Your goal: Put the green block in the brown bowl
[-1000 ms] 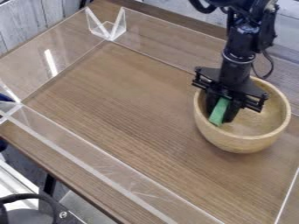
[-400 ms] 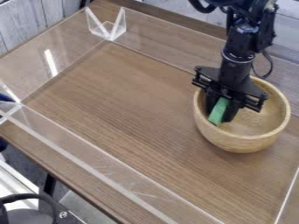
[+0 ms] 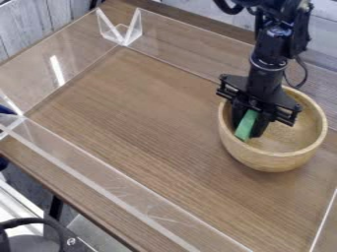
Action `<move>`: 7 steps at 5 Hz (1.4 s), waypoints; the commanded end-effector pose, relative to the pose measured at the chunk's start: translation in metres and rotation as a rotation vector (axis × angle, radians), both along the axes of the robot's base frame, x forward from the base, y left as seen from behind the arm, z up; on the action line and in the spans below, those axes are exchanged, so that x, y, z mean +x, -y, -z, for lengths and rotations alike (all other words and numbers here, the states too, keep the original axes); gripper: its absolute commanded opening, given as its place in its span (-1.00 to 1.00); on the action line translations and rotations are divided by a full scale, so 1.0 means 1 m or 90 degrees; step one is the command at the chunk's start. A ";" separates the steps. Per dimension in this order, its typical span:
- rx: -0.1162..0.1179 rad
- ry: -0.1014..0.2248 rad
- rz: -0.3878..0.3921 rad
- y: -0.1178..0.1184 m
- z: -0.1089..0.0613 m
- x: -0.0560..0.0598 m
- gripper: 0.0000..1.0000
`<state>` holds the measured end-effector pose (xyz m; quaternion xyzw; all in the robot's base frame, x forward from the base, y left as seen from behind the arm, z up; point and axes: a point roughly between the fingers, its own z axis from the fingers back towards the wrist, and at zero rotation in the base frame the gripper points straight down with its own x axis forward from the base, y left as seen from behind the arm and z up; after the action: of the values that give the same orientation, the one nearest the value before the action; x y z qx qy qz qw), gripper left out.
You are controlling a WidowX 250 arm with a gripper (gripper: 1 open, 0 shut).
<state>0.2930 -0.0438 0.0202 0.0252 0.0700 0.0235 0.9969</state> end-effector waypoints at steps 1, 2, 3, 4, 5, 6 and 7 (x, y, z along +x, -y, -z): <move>-0.002 -0.059 -0.006 -0.002 0.025 -0.019 -1.00; -0.012 -0.082 0.009 -0.003 0.025 -0.020 -1.00; -0.022 -0.104 0.024 -0.004 0.026 -0.020 -1.00; -0.020 -0.108 0.034 -0.007 0.024 -0.017 -1.00; -0.020 -0.110 0.043 -0.012 0.020 -0.012 -1.00; -0.030 -0.115 0.060 -0.014 0.016 -0.007 -1.00; -0.039 -0.120 0.078 -0.016 0.014 -0.001 -1.00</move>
<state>0.2933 -0.0408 0.0172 0.0034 0.1499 -0.0471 0.9876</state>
